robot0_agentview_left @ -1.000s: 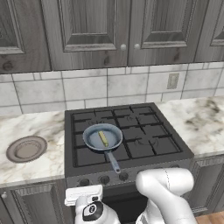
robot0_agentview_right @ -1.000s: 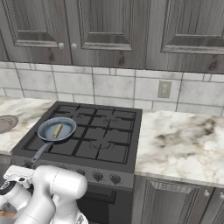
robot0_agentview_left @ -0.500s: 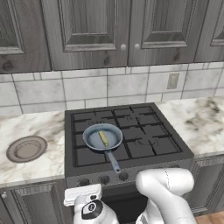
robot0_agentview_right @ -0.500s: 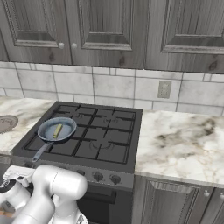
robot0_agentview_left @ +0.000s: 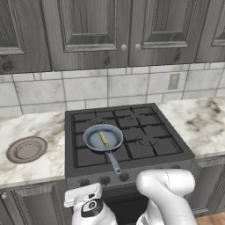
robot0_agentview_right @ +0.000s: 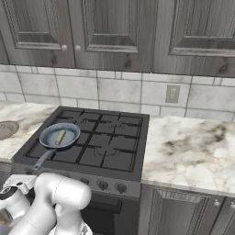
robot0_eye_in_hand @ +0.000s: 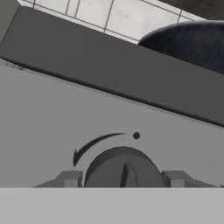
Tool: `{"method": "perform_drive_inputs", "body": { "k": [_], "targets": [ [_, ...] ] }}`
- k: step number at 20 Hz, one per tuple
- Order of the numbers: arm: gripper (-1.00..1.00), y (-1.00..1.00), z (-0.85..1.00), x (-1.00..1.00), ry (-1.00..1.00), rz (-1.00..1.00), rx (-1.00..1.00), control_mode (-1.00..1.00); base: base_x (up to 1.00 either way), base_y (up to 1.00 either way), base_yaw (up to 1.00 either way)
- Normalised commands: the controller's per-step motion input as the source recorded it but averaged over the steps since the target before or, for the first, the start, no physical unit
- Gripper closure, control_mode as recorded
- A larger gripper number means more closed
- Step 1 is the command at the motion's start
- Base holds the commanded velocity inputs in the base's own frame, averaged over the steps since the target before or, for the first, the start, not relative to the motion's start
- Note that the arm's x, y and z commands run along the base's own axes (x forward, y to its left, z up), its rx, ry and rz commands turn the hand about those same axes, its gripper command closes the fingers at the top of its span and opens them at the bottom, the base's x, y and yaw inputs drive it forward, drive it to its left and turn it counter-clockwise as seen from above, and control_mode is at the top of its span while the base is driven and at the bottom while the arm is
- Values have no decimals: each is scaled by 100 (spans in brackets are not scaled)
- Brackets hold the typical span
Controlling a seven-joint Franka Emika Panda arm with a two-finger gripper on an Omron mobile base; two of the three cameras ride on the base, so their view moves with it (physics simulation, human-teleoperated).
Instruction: Pick up the butter stick and place it in the pan. Then turn on the burner for the pan.
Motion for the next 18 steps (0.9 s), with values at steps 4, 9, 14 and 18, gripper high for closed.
{"method": "perform_drive_inputs", "body": {
  "k": [4, 9, 14, 18],
  "targets": [
    [100, -10, 0, 6, 5, 3, -12, -100, 0, 0, 0],
    [100, -14, 0, 8, 3, 3, -11, -100, 0, 0, 0],
    [100, -12, -1, 4, 1, 3, -12, -100, 0, 0, 0],
    [100, -7, -2, 6, 0, 2, -14, -100, 0, 0, 0]
  ]
}}
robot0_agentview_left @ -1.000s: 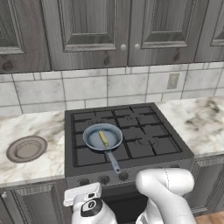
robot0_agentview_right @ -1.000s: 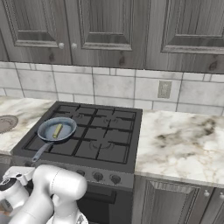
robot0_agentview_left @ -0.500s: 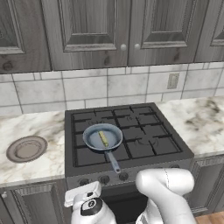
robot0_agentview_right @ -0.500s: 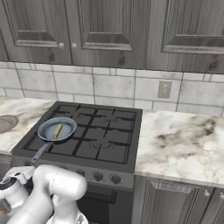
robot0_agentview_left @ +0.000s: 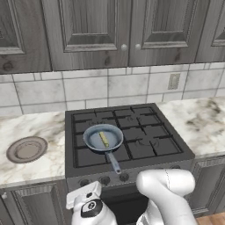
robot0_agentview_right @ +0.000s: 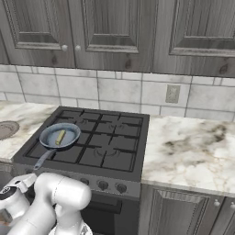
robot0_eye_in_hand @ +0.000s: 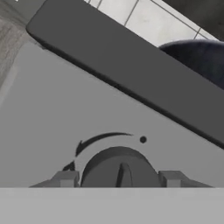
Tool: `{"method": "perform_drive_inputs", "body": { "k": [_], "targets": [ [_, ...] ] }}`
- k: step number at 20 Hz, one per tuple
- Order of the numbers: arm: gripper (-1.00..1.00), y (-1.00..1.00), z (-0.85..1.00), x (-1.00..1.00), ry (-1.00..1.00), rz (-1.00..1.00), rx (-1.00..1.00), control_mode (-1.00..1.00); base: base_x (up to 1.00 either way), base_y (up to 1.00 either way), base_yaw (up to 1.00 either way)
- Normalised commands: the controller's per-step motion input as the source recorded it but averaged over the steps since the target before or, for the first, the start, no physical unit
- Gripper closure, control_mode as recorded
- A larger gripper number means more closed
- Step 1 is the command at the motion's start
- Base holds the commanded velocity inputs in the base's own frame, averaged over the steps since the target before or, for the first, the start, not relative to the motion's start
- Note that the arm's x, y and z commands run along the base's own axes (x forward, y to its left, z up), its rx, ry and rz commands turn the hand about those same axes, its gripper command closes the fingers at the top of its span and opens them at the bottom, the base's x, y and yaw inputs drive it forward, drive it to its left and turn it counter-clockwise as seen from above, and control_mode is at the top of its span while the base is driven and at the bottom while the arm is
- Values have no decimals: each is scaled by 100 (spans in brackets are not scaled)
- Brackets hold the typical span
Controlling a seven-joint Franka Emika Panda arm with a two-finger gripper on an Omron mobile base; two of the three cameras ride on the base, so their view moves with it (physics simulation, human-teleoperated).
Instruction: Pick up the butter stick and place it in the pan. Then turn on the burner for the pan.
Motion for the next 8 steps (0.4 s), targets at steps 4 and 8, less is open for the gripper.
{"method": "perform_drive_inputs", "body": {
  "k": [4, 8],
  "targets": [
    [100, -5, -2, 10, 1, 1, -16, -100, 0, 0, 0],
    [100, -5, -1, 9, 2, 1, -17, -100, 0, 0, 0]
  ]
}}
